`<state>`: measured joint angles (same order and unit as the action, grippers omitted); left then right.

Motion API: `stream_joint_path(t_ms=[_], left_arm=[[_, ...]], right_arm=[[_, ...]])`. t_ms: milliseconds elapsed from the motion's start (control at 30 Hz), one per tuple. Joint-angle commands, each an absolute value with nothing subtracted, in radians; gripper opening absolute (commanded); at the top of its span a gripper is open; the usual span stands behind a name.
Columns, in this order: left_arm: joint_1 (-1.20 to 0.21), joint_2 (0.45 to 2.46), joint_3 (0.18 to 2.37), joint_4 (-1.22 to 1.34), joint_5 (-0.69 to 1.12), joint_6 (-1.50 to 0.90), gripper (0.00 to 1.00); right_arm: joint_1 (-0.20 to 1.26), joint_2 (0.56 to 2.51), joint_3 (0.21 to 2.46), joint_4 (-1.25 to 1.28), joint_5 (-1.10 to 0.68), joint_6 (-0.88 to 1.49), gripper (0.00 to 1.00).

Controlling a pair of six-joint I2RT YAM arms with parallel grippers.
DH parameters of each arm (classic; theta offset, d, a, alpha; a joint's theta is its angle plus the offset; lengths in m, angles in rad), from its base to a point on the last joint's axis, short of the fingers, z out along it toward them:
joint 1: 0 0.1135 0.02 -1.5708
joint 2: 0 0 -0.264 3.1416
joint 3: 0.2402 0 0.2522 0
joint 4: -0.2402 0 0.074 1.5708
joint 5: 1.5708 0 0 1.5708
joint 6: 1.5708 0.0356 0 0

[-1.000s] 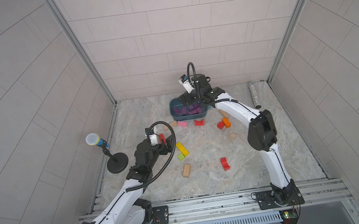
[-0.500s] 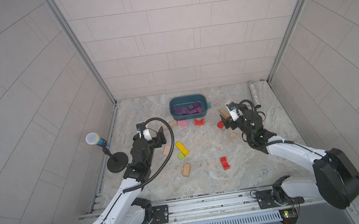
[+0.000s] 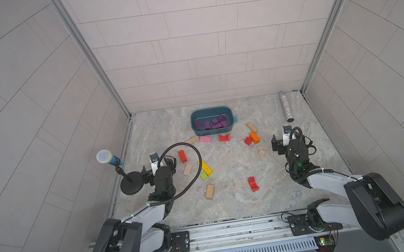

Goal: Pick purple bricks into the storage bin
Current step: Reset both arms

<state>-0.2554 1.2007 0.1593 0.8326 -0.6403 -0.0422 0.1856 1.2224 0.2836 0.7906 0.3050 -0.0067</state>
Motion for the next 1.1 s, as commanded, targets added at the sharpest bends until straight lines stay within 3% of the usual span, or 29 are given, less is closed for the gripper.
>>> stream_joint_path(t_ms=[0,200,333,500,567,667,767,867,967,1067], left_arm=[[-0.252,1.253,0.183,0.955,-0.696,-0.008,1.00],[-0.238,1.275,0.238,0.867,-0.704,-0.029,1.00],[-0.215,1.274,0.250,0.840,-0.688,-0.009,1.00],[-0.194,1.332,0.236,0.961,-0.637,0.045,1.00],[-0.186,1.382,0.259,1.001,-0.583,0.057,1.00],[-0.173,1.457,0.317,0.928,-0.480,0.011,1.00],[-0.179,1.667,0.316,1.227,-0.534,0.076,1.00],[-0.134,1.540,0.412,0.816,-0.472,-0.026,1.00],[-0.066,1.598,0.392,0.951,-0.352,-0.039,1.00],[-0.067,1.578,0.413,0.867,-0.336,-0.054,1.00]], right_arm=[[0.167,1.217,0.268,0.888,0.369,0.033,1.00],[0.156,1.193,0.262,0.756,0.486,0.071,1.00],[0.148,1.355,0.203,1.069,0.487,0.032,1.00],[0.144,1.548,0.257,1.182,0.481,0.002,1.00],[0.134,1.545,0.338,0.967,0.450,0.024,1.00],[0.106,1.587,0.344,1.029,0.430,0.038,1.00],[0.107,1.577,0.350,0.998,0.429,0.044,1.00],[0.107,1.575,0.350,0.995,0.431,0.041,1.00],[0.108,1.581,0.347,1.015,0.430,0.037,1.00],[0.109,1.580,0.345,1.014,0.432,0.037,1.00]])
